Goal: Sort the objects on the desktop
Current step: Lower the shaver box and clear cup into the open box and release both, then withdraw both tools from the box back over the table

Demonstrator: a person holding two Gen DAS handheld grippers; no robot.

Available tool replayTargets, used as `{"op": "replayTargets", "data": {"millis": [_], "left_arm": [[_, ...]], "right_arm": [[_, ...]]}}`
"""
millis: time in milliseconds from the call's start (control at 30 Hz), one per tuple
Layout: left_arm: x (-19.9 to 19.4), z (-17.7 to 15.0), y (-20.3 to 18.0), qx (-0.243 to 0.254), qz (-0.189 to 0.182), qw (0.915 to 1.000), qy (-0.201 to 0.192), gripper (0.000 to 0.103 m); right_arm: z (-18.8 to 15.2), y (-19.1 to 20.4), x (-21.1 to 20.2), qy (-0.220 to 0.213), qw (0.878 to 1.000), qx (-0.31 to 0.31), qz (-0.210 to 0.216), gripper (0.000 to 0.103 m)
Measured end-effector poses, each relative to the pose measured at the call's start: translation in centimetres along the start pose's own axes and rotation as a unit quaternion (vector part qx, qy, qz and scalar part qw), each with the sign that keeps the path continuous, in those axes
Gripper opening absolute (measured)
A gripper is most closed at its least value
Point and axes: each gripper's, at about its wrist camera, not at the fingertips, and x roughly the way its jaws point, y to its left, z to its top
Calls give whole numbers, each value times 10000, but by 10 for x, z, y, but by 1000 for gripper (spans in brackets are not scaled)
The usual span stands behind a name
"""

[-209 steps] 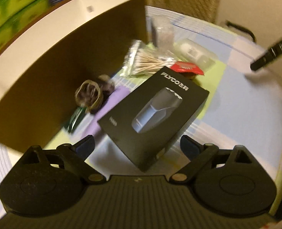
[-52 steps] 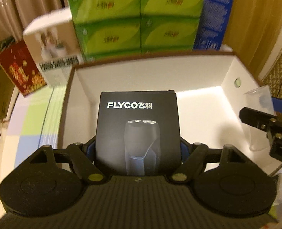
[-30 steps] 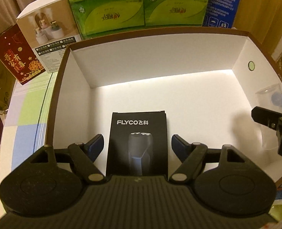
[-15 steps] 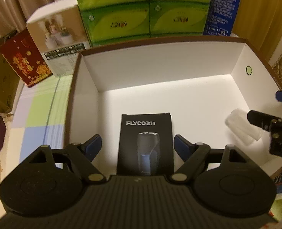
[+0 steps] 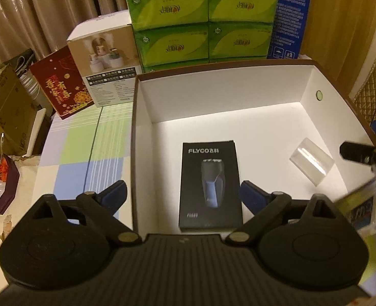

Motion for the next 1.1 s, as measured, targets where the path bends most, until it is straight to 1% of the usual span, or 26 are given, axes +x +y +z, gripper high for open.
{"op": "replayTargets", "data": {"millis": [33, 200, 300, 467, 700, 867, 1000, 1100], "left_arm": [[-4, -4, 1, 20, 13, 10000, -24, 94], [-26, -20, 7, -29, 32, 10000, -78, 96], [-37, -28, 10, -102, -21, 9999, -87, 96], [-55, -44, 13, -116, -9, 9998, -166, 96], [-70, -70, 19, -62, -93, 9998, -168, 96], [-77, -85, 19, -22, -119, 9999, -121, 96], [-86, -97, 15, -37, -113, 9999, -85, 96], [-92, -107, 11, -114, -28, 9999, -33, 96]], "right_arm": [[-1, 0, -5, -50, 10000, 35, 29, 101], [-7, 3, -31, -223, 9993, 274, 136, 101], [-11, 6, -44, -289, 9989, 356, 77, 101], [-20, 12, -61, -289, 9985, 466, -10, 101], [-47, 30, -88, -359, 9981, 446, -205, 101], [-67, 41, -101, -234, 9983, 474, -260, 101], [-81, 44, -114, -167, 9982, 539, -190, 101], [-91, 40, -124, -191, 9976, 664, -51, 101]]}}
